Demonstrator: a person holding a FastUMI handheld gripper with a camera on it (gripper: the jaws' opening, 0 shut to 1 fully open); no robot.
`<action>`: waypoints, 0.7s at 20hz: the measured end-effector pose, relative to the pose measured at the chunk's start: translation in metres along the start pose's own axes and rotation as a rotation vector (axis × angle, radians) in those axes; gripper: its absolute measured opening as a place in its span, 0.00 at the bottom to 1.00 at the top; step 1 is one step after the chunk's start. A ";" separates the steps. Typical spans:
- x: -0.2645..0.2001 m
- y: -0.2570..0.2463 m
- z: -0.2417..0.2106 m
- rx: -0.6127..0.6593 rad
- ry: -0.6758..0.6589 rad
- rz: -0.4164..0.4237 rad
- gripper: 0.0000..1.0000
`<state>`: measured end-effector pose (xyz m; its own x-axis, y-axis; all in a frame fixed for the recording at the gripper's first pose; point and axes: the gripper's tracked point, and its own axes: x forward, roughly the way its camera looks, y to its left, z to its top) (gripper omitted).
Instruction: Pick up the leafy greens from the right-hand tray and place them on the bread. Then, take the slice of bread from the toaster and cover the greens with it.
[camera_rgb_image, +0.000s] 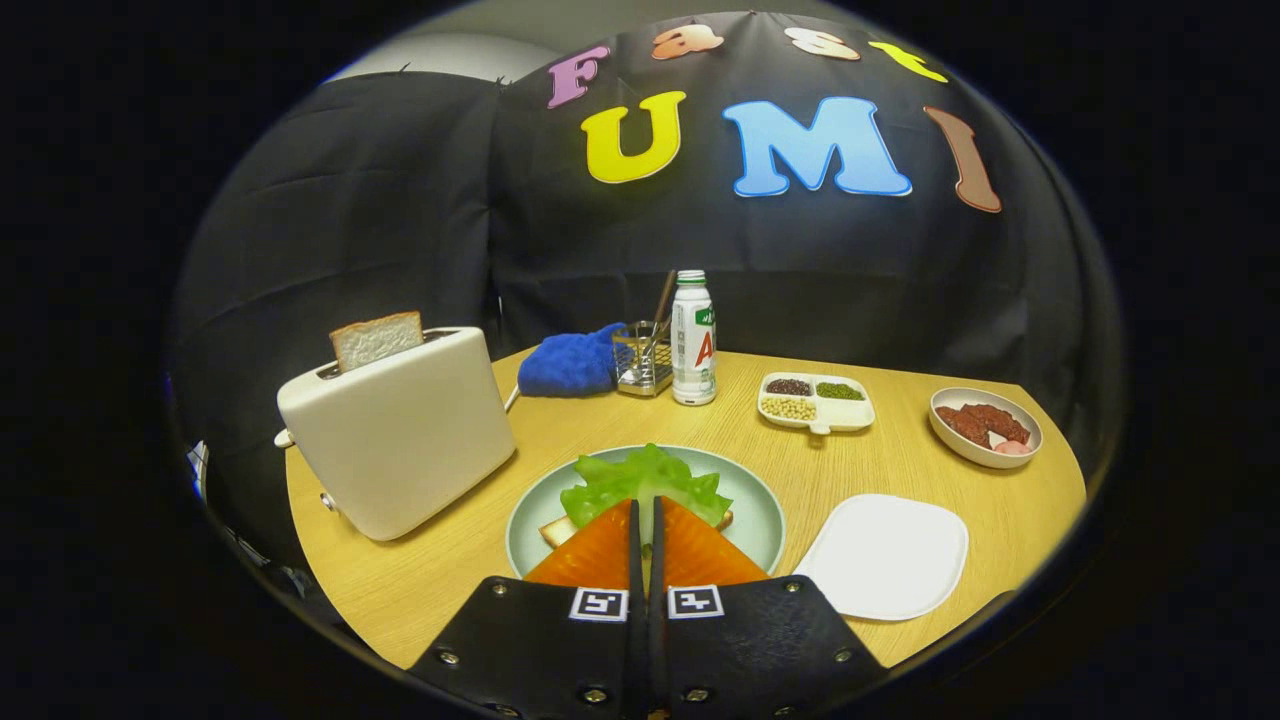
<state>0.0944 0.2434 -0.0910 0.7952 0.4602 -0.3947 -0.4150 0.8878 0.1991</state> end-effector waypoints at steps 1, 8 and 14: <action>0.003 -0.001 -0.004 -0.002 0.011 -0.005 0.01; 0.003 0.006 -0.020 0.014 0.058 0.006 0.08; 0.002 -0.008 -0.033 0.028 0.089 -0.031 0.21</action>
<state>0.0848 0.2376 -0.1229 0.7644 0.4317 -0.4788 -0.3776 0.9018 0.2102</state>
